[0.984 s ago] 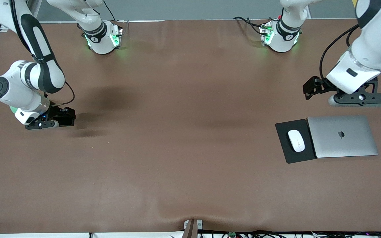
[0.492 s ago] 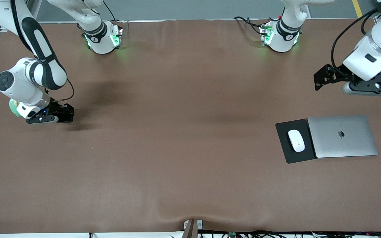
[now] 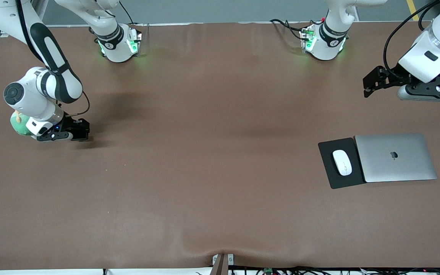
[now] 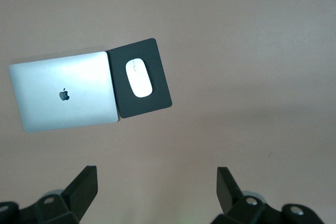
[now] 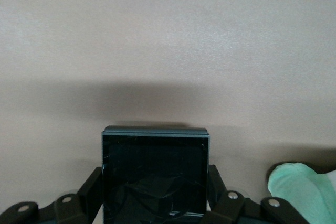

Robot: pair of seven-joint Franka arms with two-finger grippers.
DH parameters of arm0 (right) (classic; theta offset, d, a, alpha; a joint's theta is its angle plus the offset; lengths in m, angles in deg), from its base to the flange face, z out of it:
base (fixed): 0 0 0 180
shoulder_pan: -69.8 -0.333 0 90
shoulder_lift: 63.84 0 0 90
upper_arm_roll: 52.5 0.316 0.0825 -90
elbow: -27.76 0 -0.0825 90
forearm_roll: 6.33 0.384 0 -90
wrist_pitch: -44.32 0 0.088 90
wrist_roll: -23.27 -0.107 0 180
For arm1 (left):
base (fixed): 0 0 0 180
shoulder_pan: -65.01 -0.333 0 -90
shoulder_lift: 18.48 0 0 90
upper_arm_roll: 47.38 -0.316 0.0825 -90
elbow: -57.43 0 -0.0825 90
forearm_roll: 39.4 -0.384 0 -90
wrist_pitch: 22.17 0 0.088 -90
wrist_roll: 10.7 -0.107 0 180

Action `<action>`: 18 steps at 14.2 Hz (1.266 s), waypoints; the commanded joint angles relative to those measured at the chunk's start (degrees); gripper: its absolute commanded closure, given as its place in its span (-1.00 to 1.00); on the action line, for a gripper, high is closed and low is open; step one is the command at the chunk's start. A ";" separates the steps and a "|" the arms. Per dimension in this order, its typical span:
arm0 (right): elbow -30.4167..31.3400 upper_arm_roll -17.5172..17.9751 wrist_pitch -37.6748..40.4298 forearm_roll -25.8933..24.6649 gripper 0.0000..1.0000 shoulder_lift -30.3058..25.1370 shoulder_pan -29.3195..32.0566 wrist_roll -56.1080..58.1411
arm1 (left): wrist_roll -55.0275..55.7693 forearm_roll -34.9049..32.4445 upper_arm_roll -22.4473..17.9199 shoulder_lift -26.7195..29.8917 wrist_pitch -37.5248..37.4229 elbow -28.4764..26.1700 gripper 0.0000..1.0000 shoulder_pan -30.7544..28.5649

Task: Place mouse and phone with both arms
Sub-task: 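Lower the black phone beside the green plush toy with the right gripper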

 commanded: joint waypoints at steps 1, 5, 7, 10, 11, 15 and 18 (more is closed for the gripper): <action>1.20 1.00 -2.18 0.06 0.68 0.48 2.60 1.00 | -0.56 2.13 2.57 0.84 -0.40 0.91 -1.00 -2.51; 1.29 1.00 -2.18 0.23 0.18 0.48 2.34 1.00 | 0.05 1.69 7.57 0.84 -2.16 1.09 -1.00 -6.11; 2.08 1.00 -2.79 0.23 0.03 0.65 2.25 1.00 | 0.41 1.43 7.59 0.84 -3.21 0.83 -1.00 -5.85; 2.17 1.09 -3.59 0.32 -0.02 1.36 1.98 1.00 | 0.14 1.16 7.32 0.66 -3.48 0.74 -1.00 -6.03; 2.17 1.09 -3.76 0.41 -0.20 1.44 1.98 1.00 | 0.06 0.03 7.32 0.23 -3.48 1.00 -1.00 -6.03; 2.17 1.17 -4.73 0.50 -0.90 2.59 0.85 0.39 | -0.38 -0.25 7.15 -0.31 -3.21 1.70 -1.00 -5.85; 1.99 1.09 -3.85 0.50 -1.00 1.63 0.66 0.21 | 0.14 -0.07 7.15 -1.10 -3.30 2.76 -1.00 -6.12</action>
